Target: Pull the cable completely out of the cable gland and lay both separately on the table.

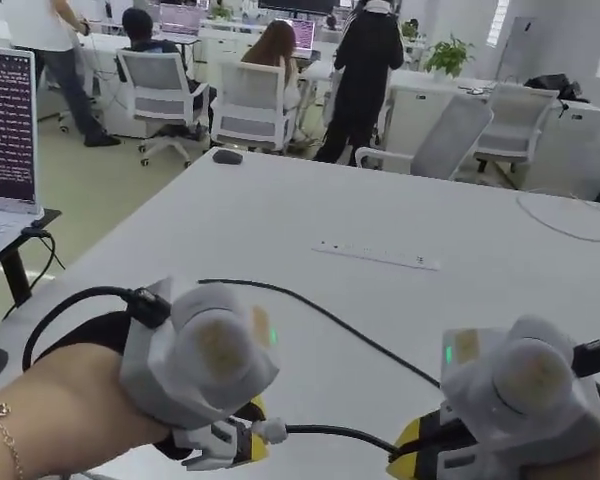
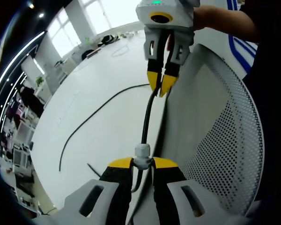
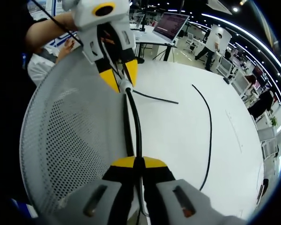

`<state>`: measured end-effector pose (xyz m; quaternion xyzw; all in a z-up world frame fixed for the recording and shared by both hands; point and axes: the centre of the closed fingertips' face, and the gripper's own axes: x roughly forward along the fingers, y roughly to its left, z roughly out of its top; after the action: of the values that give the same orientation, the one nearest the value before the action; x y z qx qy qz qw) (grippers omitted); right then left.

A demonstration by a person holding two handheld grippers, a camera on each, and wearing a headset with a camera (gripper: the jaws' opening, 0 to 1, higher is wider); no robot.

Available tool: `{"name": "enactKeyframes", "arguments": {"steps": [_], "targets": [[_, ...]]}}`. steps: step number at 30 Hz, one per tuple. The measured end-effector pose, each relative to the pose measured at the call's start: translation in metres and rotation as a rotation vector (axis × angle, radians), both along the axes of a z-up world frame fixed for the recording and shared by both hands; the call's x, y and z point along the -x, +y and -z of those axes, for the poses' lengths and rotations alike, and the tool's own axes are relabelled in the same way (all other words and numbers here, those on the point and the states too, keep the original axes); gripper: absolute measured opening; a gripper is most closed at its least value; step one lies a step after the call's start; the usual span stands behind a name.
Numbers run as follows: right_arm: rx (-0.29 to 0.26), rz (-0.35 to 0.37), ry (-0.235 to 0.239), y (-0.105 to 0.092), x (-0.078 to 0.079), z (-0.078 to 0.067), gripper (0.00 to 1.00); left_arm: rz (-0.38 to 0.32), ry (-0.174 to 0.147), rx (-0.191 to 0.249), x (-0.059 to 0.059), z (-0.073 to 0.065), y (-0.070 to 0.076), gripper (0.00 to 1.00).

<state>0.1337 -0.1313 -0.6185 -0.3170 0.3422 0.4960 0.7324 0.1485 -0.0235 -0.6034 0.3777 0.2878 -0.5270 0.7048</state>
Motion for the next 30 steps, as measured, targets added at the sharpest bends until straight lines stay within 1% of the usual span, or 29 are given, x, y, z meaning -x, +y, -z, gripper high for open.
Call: {"name": "enactKeyframes", "arguments": {"steps": [2, 5, 6, 7, 9, 11, 12, 13, 14, 16, 19, 21, 23, 24, 25, 28, 29, 30], "targets": [[0.000, 0.026, 0.004, -0.005, 0.002, 0.003, 0.02, -0.005, 0.012, 0.011, -0.001, 0.002, 0.001, 0.16], [-0.003, 0.045, 0.013, -0.010, 0.004, 0.010, 0.02, 0.000, 0.015, 0.016, 0.000, 0.003, 0.001, 0.16], [0.004, 0.054, 0.021, -0.012, 0.004, 0.014, 0.02, 0.004, 0.017, 0.015, 0.001, 0.004, 0.001, 0.16], [0.024, 0.064, 0.029, -0.014, 0.005, 0.019, 0.03, 0.007, 0.019, 0.012, 0.001, 0.004, 0.001, 0.16], [0.045, 0.080, 0.023, -0.013, 0.003, 0.020, 0.05, 0.011, 0.021, 0.011, 0.002, 0.004, 0.000, 0.16], [0.045, 0.076, 0.014, -0.006, 0.002, 0.017, 0.15, 0.018, 0.018, 0.001, 0.002, 0.006, 0.001, 0.16], [0.040, 0.076, -0.002, 0.001, 0.000, 0.013, 0.20, 0.016, 0.016, -0.009, 0.002, 0.008, 0.003, 0.16], [0.035, 0.075, -0.010, 0.008, -0.001, 0.010, 0.21, 0.013, 0.012, -0.015, 0.001, 0.008, 0.004, 0.16], [0.013, 0.054, -0.025, 0.020, -0.002, 0.004, 0.21, 0.010, 0.006, -0.018, 0.000, 0.008, 0.005, 0.16], [-0.029, 0.001, -0.040, 0.044, -0.002, -0.007, 0.22, 0.010, 0.007, -0.016, 0.001, 0.007, 0.006, 0.16], [-0.089, -0.026, -0.060, 0.069, -0.004, -0.021, 0.22, 0.011, 0.002, -0.024, 0.002, 0.006, 0.008, 0.16], [-0.096, -0.041, -0.055, 0.078, -0.004, -0.022, 0.21, 0.019, -0.005, -0.035, 0.003, 0.006, 0.010, 0.16], [-0.078, -0.059, -0.058, 0.083, -0.005, -0.020, 0.18, 0.021, -0.008, -0.035, 0.004, 0.004, 0.010, 0.16], [-0.068, -0.065, -0.067, 0.084, -0.007, -0.020, 0.18, 0.024, -0.012, -0.033, 0.005, 0.003, 0.010, 0.16], [-0.068, -0.068, -0.067, 0.085, -0.007, -0.020, 0.17, 0.024, -0.016, -0.025, 0.004, 0.000, 0.009, 0.16], [-0.076, -0.070, -0.064, 0.086, -0.007, -0.022, 0.08, 0.024, -0.023, -0.013, 0.003, -0.003, 0.008, 0.16], [-0.075, -0.070, -0.065, 0.085, -0.007, -0.022, 0.03, 0.026, -0.029, -0.011, 0.002, -0.004, 0.007, 0.16], [-0.079, -0.074, -0.061, 0.085, -0.006, -0.023, 0.04, 0.026, -0.032, -0.009, 0.001, -0.004, 0.007, 0.16]]}}
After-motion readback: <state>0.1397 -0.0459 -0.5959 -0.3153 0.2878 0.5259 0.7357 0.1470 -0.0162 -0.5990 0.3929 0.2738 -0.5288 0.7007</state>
